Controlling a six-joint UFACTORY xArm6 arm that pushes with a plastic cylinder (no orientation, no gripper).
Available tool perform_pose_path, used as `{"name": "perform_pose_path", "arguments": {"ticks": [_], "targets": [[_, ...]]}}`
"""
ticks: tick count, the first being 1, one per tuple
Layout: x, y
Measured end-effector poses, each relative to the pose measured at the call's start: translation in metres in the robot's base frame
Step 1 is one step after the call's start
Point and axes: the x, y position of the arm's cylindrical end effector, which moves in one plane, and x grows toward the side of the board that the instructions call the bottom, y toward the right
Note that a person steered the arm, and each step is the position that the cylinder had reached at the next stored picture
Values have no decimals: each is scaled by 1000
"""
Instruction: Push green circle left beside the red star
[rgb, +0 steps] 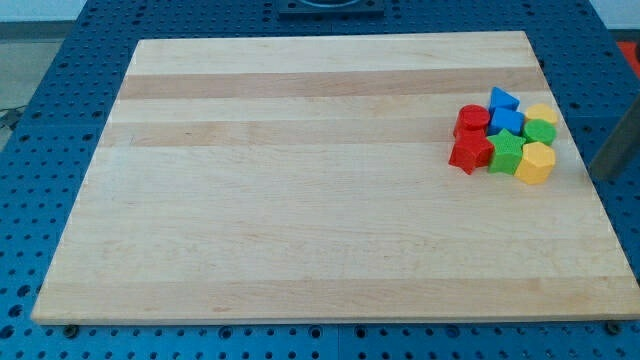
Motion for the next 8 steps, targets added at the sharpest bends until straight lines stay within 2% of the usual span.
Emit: {"name": "perform_pose_path", "arguments": {"ticks": [1,3,4,6,7,8], "targets": [[-43,-34],[-58,-184],[-55,-218],[-54,-206],[-71,-268],[-55,-366]]}}
